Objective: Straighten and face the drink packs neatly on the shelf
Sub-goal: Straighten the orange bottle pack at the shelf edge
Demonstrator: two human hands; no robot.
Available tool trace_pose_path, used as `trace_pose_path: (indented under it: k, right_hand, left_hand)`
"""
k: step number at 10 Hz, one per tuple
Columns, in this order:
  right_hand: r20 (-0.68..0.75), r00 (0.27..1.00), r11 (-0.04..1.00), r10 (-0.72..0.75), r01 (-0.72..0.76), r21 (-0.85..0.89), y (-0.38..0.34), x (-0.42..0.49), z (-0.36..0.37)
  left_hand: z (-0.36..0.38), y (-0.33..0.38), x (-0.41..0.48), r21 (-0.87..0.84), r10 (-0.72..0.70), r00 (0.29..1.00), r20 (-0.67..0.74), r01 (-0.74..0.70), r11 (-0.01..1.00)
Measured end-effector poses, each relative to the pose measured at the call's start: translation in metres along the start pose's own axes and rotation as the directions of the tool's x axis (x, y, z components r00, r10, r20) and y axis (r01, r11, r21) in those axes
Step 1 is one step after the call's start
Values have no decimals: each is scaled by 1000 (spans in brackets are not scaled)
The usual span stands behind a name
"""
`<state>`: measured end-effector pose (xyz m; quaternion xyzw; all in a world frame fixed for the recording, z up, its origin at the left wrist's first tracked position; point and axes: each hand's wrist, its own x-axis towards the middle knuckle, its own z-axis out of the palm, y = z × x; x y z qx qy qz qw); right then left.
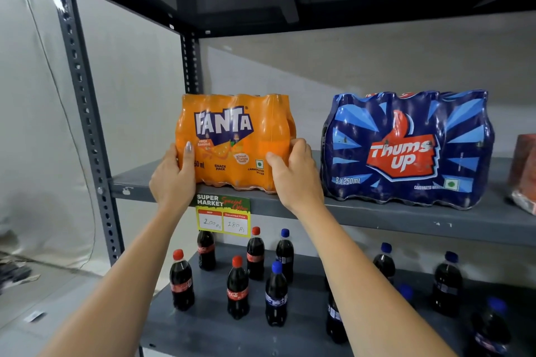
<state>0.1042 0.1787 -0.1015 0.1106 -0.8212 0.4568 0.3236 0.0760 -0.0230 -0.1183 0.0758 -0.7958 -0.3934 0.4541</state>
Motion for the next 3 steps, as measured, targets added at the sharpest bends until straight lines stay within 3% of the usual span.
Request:
trace_pose_path:
  k: [3]
  right_hand:
    - [-20, 998, 991, -52, 49, -128, -2, -23, -5]
  left_hand:
    - [-7, 9, -5, -13, -56, 995, 77, 57, 998]
